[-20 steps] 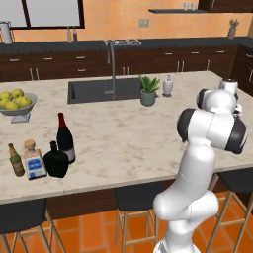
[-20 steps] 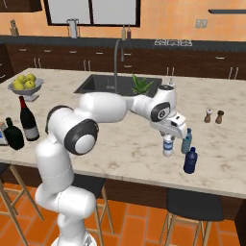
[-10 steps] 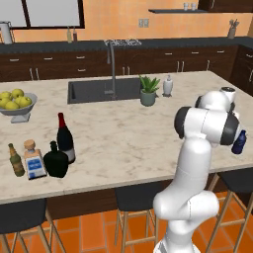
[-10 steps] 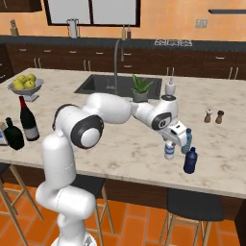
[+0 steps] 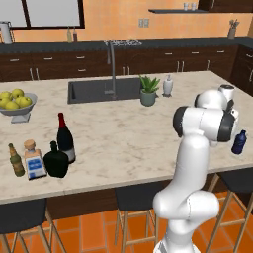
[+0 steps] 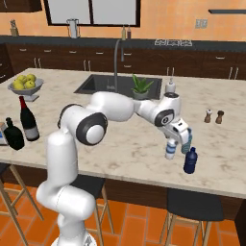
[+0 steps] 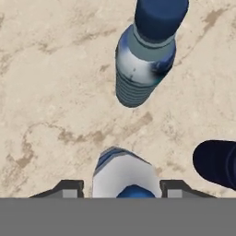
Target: Move the plastic bottles in the middle to the plastics group, and the glass bottles in the middle to the glass group.
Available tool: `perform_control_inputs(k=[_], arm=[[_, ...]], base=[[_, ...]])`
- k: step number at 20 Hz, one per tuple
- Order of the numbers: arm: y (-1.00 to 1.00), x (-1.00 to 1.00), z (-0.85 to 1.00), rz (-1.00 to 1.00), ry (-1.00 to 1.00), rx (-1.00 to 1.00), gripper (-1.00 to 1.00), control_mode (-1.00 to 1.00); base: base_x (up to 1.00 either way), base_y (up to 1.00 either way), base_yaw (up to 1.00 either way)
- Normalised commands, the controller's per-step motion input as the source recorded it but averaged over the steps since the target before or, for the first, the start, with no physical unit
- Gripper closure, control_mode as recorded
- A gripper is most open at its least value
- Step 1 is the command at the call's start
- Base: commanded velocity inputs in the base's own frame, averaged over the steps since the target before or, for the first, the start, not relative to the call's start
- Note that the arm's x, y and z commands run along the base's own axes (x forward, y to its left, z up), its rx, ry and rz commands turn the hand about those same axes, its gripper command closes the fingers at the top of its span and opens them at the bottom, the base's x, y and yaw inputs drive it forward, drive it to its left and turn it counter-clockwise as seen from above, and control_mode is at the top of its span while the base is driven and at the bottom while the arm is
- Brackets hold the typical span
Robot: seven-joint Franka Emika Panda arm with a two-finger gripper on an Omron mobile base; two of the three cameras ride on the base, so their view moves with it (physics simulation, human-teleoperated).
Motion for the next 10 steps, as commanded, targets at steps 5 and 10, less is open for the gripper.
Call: perform_control_inputs(k=[5, 10], arm=[[0.0, -0.02, -0.01, 0.01, -0.06, 0.0, -1.0, -1.0], [0.04, -0.21, 0.34, 0.05, -0.09, 0.0, -1.0, -1.0]], base=[[0.0, 0.0, 0.0], [0.0, 0.0, 0.0]])
